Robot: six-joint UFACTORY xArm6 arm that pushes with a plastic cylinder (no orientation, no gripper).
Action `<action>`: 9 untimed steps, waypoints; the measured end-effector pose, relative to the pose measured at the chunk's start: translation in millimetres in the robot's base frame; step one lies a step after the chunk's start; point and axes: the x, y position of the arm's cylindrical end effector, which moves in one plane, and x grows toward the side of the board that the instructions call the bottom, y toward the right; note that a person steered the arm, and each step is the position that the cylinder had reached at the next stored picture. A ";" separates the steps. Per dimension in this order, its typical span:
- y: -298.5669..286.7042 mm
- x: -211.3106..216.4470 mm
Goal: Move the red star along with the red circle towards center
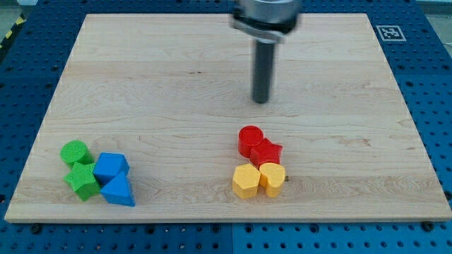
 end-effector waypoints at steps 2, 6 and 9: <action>46.5 97.5; -19.7 115.5; -66.0 96.8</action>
